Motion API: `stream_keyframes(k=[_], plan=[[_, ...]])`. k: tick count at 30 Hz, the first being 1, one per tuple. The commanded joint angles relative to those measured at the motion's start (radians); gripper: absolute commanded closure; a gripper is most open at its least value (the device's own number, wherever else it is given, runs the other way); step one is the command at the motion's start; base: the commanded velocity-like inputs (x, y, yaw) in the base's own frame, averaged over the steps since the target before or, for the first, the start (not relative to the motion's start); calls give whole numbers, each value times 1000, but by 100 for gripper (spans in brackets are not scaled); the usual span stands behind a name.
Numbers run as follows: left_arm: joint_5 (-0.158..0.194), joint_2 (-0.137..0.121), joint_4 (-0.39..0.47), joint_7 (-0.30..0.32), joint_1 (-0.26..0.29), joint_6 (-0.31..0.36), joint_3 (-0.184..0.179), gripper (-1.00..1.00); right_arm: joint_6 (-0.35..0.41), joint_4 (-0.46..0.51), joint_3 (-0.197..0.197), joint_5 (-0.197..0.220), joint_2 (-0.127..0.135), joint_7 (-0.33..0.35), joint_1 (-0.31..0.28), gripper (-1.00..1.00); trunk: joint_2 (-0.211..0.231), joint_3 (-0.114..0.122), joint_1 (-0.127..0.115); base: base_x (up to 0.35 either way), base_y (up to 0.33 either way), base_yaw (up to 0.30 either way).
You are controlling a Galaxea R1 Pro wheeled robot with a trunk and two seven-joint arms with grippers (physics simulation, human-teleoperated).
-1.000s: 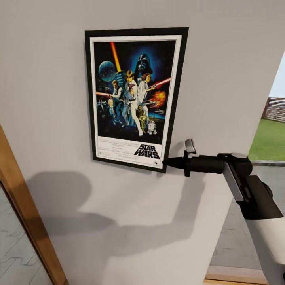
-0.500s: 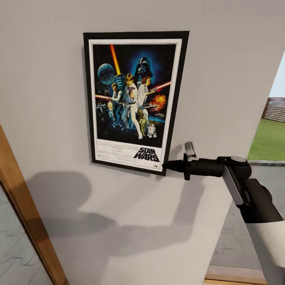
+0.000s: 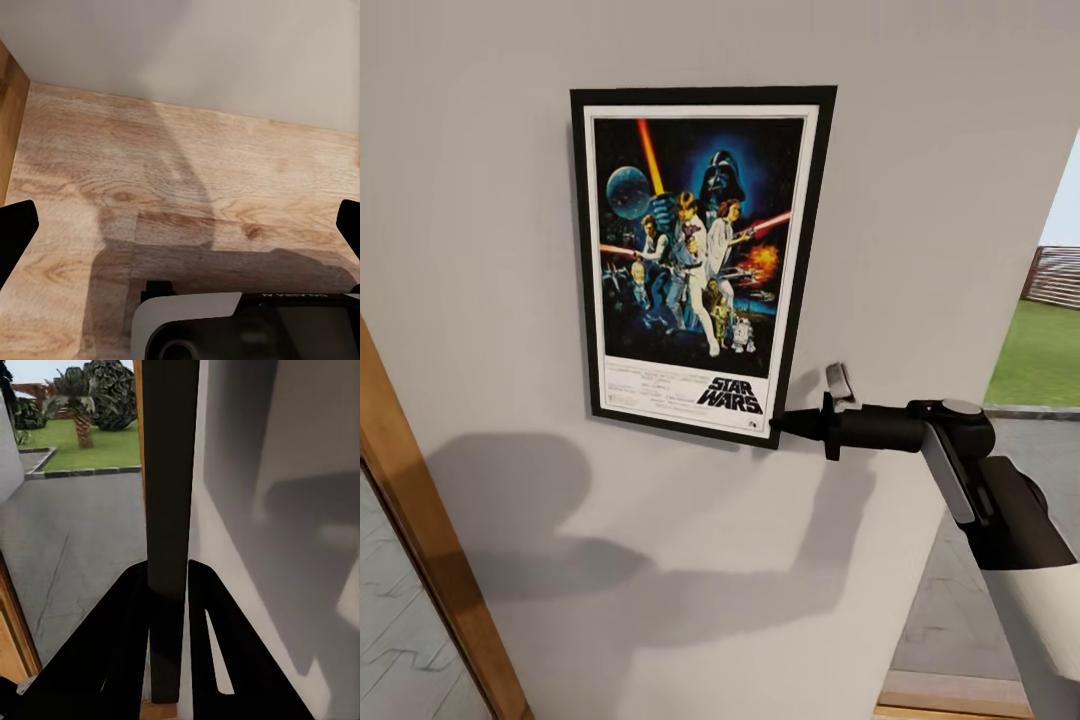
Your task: Pick up the poster from the kitchen countertop and hang it on one of the wall nails in the kitchen.
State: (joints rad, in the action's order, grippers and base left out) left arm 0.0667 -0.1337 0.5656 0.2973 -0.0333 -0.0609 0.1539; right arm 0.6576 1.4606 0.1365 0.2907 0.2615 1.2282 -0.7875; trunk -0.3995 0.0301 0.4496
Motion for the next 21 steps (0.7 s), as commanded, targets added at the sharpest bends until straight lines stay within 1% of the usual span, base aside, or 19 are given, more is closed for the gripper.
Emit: stream_keyframes(k=[1, 21], plan=[[7, 0, 0, 6, 0, 1, 3, -100, 10, 0, 2, 8, 1, -1, 0, 100, -1, 0, 0, 0, 0, 0], [7, 0, 0, 6, 0, 1, 3, -100, 10, 3, 2, 8, 1, -1, 2, 100, -1, 0, 0, 0, 0, 0]])
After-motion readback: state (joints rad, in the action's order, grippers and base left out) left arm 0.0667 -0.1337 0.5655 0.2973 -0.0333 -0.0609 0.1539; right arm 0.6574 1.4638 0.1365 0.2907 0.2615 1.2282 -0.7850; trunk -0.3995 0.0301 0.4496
